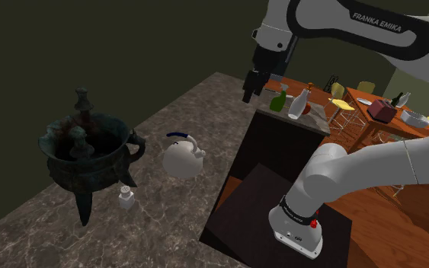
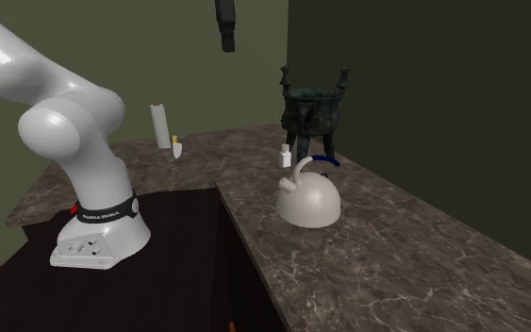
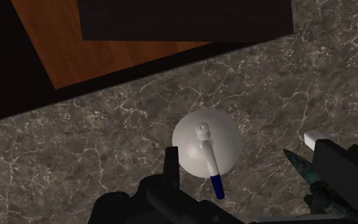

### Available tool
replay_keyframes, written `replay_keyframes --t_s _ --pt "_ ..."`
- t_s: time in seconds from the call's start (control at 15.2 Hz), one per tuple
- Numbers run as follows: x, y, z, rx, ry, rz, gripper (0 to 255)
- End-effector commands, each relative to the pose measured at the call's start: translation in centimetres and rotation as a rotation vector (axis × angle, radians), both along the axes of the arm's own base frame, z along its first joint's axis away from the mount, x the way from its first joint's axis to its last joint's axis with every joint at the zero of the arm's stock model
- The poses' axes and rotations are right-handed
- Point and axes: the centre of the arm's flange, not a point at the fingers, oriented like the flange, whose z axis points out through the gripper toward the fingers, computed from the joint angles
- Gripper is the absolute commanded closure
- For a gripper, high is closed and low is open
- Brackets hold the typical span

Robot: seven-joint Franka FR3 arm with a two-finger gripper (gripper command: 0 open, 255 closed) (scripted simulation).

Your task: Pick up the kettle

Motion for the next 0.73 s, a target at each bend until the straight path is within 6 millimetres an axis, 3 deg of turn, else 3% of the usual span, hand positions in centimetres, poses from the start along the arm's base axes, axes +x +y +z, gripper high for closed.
replay_keyframes --t_s 0.0,0.66 --pt "0.0 0.0 0.0 0.0 0.0 0.0 0" --pt "9.3 1.1 -10.8 -0.015 0.105 0.073 0"
